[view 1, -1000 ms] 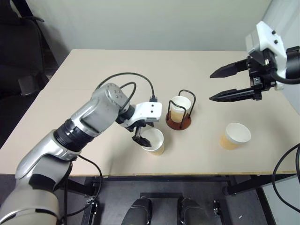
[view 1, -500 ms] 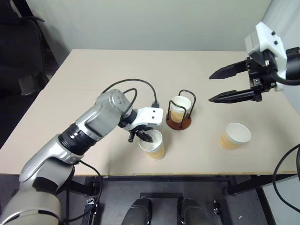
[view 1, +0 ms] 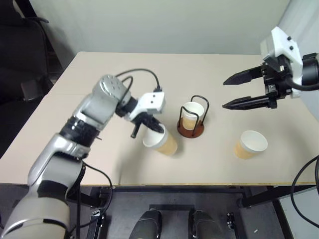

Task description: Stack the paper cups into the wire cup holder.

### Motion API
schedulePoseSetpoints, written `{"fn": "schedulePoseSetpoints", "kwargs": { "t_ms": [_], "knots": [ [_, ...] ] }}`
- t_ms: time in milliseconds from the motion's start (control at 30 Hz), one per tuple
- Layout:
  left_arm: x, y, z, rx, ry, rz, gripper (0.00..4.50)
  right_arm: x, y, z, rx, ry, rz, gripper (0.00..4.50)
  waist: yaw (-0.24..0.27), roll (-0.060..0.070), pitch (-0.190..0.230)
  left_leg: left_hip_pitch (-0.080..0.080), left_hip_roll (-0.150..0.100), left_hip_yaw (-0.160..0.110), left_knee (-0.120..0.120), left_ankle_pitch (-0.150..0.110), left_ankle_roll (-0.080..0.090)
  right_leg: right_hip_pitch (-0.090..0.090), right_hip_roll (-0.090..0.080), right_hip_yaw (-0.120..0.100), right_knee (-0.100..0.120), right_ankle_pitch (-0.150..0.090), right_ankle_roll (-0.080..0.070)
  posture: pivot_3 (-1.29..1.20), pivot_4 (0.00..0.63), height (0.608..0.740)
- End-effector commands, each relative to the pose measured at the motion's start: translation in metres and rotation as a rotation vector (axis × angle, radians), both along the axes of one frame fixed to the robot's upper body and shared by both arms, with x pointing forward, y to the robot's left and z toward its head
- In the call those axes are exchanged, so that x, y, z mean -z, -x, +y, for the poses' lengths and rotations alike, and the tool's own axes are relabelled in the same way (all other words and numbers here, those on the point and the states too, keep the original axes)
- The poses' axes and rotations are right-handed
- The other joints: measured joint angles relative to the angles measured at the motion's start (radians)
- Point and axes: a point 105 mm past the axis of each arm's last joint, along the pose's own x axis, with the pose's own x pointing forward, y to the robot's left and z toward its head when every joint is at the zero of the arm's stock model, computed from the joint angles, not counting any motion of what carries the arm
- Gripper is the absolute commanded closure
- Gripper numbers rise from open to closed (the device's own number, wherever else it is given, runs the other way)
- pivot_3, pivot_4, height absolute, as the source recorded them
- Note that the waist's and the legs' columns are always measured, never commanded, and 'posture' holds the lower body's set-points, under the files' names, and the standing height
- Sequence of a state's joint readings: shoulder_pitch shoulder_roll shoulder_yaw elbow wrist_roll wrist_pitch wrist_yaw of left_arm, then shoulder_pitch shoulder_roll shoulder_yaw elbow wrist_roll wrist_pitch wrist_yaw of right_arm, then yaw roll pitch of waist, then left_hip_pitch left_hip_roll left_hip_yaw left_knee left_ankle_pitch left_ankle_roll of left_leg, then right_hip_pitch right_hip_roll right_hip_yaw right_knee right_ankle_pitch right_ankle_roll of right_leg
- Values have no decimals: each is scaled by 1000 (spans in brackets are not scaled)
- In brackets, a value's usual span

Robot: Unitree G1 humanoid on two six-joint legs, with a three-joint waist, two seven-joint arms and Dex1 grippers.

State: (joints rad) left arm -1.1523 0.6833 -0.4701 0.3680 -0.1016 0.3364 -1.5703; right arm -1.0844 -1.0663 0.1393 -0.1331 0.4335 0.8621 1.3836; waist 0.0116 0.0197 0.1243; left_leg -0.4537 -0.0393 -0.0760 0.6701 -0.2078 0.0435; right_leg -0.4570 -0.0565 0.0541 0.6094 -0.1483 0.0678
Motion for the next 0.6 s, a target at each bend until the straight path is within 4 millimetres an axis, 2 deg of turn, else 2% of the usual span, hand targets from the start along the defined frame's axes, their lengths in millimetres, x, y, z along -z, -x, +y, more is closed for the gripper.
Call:
{"fn": "schedulePoseSetpoints", "kwargs": {
  "t_ms": [33, 133, 367, 600],
  "knots": [
    [-22, -7, 9, 28, 10, -56, 4489, -12, -10, -7, 27, -39, -47, 1074, 0, 0, 0, 0, 0, 0, 0, 0, 0, 0, 0, 0, 0, 0, 0, 0, 150, 740],
    [-34, -16, 17, 10, 4, -81, 4489, -10, -19, -9, 32, -69, -34, 1074, -1, 0, 0, 0, 0, 0, -1, 0, 0, -1, 0, 0, 0, 0, 0, 0, 150, 740],
    [-62, -32, 20, -24, 31, -146, 4489, 1, -32, -11, 45, -68, -34, 1074, 0, 0, 0, -2, 1, 0, -2, -2, 1, -2, 0, -1, -1, 0, 1, 0, 150, 740],
    [-84, -42, 10, -38, 90, -199, 4489, 4, -37, -11, 59, -74, -46, 1074, 2, 0, 0, -4, 0, 1, -3, -4, 3, -3, 0, -1, -3, 0, 1, 0, 150, 740]
  ]
}}
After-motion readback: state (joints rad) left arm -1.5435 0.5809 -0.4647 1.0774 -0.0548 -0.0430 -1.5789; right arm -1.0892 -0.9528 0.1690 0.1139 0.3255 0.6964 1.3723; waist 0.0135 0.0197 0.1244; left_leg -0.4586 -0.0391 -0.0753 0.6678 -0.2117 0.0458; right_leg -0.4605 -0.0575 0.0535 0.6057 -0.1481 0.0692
